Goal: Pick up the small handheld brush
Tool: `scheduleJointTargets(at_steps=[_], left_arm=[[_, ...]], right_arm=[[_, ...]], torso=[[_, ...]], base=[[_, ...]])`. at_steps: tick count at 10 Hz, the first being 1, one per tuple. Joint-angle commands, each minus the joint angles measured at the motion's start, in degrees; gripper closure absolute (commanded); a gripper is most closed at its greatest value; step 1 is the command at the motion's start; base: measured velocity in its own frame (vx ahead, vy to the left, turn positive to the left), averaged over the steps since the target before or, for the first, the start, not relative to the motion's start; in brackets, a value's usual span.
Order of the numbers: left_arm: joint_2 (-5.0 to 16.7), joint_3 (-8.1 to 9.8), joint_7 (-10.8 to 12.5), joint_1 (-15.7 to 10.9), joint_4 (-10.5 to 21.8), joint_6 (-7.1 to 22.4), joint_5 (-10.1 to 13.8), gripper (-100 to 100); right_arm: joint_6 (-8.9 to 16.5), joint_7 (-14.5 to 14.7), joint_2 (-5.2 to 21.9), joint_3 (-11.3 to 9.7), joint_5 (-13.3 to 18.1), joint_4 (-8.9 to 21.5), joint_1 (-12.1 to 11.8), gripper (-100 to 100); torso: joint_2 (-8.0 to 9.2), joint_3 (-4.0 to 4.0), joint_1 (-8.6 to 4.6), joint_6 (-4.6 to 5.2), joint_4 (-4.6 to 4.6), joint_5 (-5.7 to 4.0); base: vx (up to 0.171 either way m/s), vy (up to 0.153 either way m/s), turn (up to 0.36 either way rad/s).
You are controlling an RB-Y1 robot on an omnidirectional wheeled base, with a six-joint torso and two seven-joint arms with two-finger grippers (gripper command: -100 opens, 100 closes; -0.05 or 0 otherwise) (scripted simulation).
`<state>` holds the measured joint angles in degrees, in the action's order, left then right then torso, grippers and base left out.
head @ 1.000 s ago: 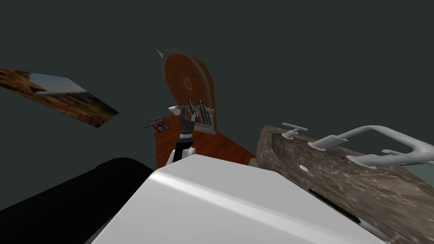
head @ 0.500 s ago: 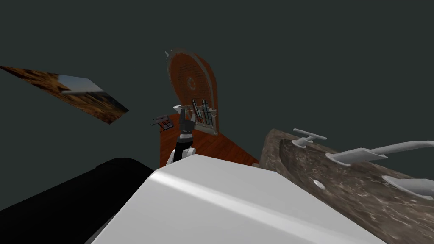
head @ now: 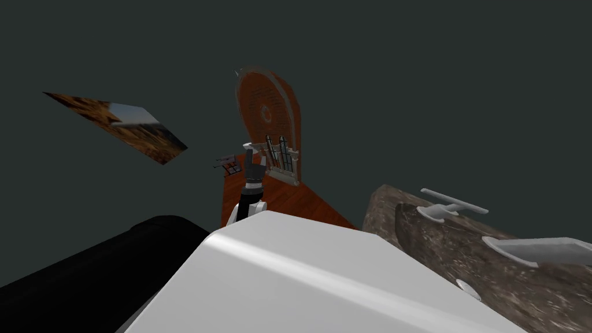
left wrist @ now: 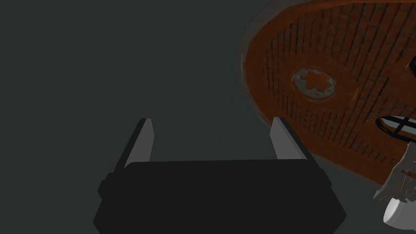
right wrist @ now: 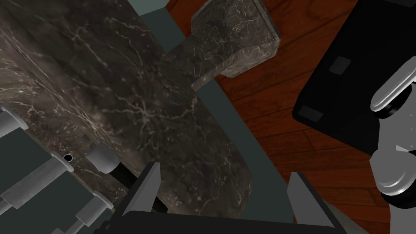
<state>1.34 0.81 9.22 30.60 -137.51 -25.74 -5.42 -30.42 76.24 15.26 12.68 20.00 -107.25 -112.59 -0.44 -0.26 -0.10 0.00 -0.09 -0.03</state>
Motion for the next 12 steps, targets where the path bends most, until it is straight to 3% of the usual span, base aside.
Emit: scheduleJointTargets(at_steps=[1, 12], left_arm=[[0.0, 0.0, 0.0, 0.0, 0.0, 0.0, 0.0, 0], [0.0, 0.0, 0.0, 0.0, 0.0, 0.0, 0.0, 0]], right_arm=[[0.8, 2.9, 0.8, 0.0, 0.0, 0.9, -1.5, -100], [4.9, 19.1, 3.6, -1.4, 0.0, 2.6, -6.3, -100]], torso=[[0.0, 0.0, 0.0, 0.0, 0.0, 0.0], [0.17, 0.1, 0.05, 0.0, 0.04, 0.01]], base=[[0.117, -0.054, 0.215], [0.081, -0.046, 0.133]])
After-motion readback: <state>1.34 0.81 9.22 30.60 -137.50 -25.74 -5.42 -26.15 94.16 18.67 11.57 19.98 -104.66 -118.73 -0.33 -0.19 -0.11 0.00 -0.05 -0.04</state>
